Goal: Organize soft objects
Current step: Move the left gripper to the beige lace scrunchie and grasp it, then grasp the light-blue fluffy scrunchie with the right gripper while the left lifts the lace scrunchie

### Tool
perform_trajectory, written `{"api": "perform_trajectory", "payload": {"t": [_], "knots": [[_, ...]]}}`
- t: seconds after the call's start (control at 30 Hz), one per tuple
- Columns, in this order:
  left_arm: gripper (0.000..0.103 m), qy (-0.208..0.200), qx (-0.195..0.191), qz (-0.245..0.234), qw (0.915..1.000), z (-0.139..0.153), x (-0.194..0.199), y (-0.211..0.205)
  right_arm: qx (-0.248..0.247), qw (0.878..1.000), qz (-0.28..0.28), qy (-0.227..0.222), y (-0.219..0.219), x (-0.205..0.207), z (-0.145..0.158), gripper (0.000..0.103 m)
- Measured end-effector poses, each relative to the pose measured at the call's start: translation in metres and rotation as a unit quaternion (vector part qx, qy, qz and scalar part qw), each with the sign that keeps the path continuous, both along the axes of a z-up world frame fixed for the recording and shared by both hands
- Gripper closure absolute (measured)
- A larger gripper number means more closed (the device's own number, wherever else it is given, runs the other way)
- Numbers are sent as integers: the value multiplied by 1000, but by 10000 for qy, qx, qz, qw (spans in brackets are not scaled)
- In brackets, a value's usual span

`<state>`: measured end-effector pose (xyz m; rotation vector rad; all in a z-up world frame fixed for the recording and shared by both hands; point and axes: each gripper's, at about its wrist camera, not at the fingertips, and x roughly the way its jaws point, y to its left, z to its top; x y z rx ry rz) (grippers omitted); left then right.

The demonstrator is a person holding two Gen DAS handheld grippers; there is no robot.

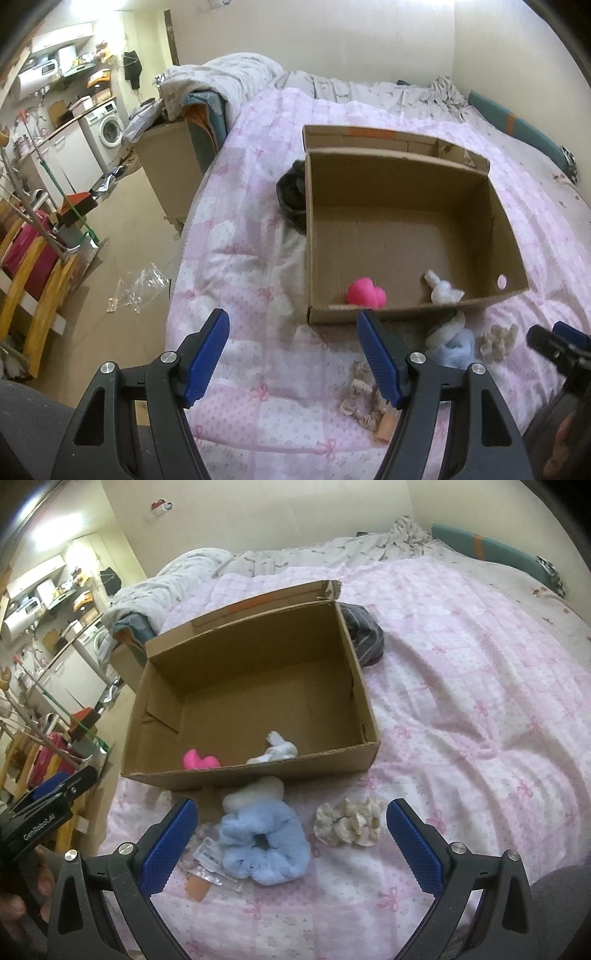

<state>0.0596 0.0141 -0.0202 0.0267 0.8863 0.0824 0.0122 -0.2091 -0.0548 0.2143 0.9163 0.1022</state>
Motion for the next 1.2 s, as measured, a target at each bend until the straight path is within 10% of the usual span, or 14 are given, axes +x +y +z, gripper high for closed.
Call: {"api": "perform_trajectory", "payload": {"t": [0.27,0.43,0.9,1.07,1.2], "knots": [[34,362,-821,455,9949,-24,-2,33,124,9995,-285,-31,-20,-6,1,0],[34,1005,-657,811,9894,-51,5,46,130,9996,-127,-202,-18,-9,3,0],[41,2333,-1315,-384,9627,-116,34,-17,726,9962,-353,328,-29,7,-23,0],[86,2542,-1622,-377,9527,-130,39,-18,690,9961,-386,402,-29,9,-27,0],[92,2442,-1878,-432,9504,-119,36,-12,655,9961,-367,456,-27,12,-30,0]]}}
